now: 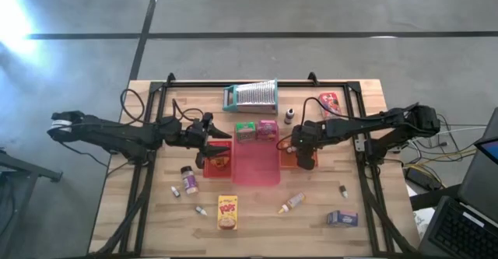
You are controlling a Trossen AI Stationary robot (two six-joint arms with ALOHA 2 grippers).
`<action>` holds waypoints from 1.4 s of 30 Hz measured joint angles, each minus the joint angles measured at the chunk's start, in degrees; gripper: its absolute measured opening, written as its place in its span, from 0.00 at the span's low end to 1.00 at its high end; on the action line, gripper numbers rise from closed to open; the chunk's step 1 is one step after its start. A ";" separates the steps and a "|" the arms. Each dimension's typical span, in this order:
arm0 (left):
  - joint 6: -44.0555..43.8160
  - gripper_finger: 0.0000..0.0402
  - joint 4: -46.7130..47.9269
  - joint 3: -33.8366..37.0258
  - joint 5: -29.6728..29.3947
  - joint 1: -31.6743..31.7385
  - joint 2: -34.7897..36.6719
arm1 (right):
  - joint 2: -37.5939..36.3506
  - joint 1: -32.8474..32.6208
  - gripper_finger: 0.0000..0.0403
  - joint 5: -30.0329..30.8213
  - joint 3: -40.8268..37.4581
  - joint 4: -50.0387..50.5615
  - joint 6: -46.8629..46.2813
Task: Pick & Place Kitchen Items
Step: Put the small orange food coloring bottle into the orange bin, then put the small green food coloring bottle into the orange bin
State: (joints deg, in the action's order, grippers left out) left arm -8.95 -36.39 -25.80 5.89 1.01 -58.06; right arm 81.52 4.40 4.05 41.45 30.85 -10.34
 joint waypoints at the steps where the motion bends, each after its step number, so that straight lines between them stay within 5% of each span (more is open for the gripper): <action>1: 0.00 0.51 0.01 0.00 0.00 0.00 0.00 | 0.00 0.00 0.25 -0.01 0.00 0.02 -0.03; 16: -0.94 0.51 -0.01 0.00 0.02 -0.03 0.00 | -4.00 -0.58 0.43 0.00 3.26 4.24 0.27; 33: -10.69 0.51 4.88 0.02 2.01 -0.01 0.17 | -16.93 -1.03 0.22 0.62 13.54 12.25 9.55; 38: -10.93 0.51 19.41 -3.56 7.61 -0.93 0.92 | -18.85 -1.03 0.14 4.55 14.47 11.92 13.64; 42: -5.21 0.51 41.15 -12.08 4.02 -3.04 0.70 | -19.42 -0.95 0.08 12.51 14.35 11.73 17.14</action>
State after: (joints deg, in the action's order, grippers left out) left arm -14.16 4.76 -37.88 9.91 -2.03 -57.37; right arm 62.09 3.45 16.56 55.81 42.58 6.80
